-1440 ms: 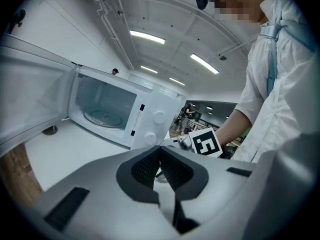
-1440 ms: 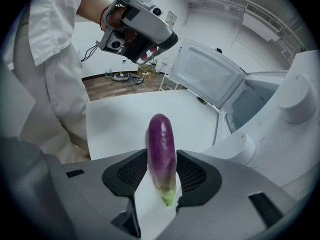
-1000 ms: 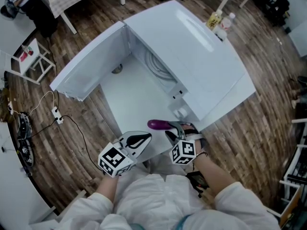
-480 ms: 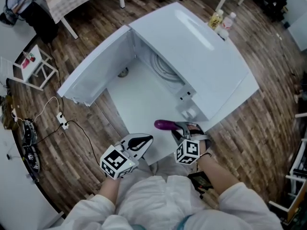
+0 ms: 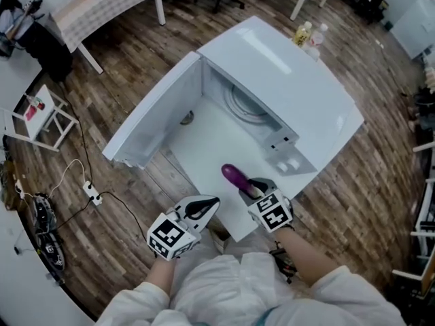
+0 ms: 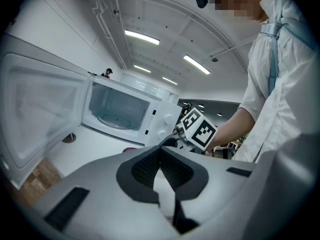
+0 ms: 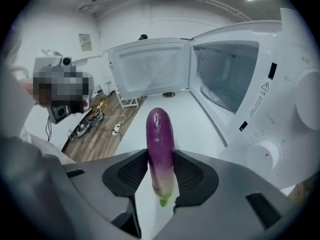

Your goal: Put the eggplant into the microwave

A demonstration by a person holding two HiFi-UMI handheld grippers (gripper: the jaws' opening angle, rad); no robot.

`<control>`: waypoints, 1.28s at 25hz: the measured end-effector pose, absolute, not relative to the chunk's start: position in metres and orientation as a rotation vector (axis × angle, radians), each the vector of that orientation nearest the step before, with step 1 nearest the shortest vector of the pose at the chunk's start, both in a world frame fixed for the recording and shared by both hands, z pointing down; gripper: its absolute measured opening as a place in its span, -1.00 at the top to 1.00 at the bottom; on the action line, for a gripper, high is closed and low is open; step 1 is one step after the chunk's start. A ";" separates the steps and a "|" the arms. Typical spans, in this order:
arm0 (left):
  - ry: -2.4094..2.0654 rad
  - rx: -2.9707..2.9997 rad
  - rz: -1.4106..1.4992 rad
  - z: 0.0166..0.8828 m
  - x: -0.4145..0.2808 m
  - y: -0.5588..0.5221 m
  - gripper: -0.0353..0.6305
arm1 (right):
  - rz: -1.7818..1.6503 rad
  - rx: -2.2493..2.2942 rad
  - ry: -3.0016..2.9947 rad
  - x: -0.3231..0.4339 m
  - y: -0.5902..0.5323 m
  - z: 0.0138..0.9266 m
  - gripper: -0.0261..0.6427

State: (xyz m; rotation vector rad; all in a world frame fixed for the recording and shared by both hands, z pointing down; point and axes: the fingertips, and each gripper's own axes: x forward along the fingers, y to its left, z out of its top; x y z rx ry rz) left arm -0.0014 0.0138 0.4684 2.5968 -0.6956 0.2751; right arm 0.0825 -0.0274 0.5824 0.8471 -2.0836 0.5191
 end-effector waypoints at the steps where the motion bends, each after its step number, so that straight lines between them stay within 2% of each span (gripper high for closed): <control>1: -0.690 2.603 0.274 0.469 -0.007 0.012 0.89 | 0.573 0.883 -2.091 0.077 -0.030 0.579 0.39; 16: -0.678 2.713 0.261 0.480 -0.052 -0.030 0.89 | 1.153 1.302 -2.148 0.032 -0.074 0.554 0.39; 32: -0.876 2.752 0.212 0.489 -0.036 -0.145 0.88 | 0.830 1.519 -2.162 0.048 -0.188 0.531 0.39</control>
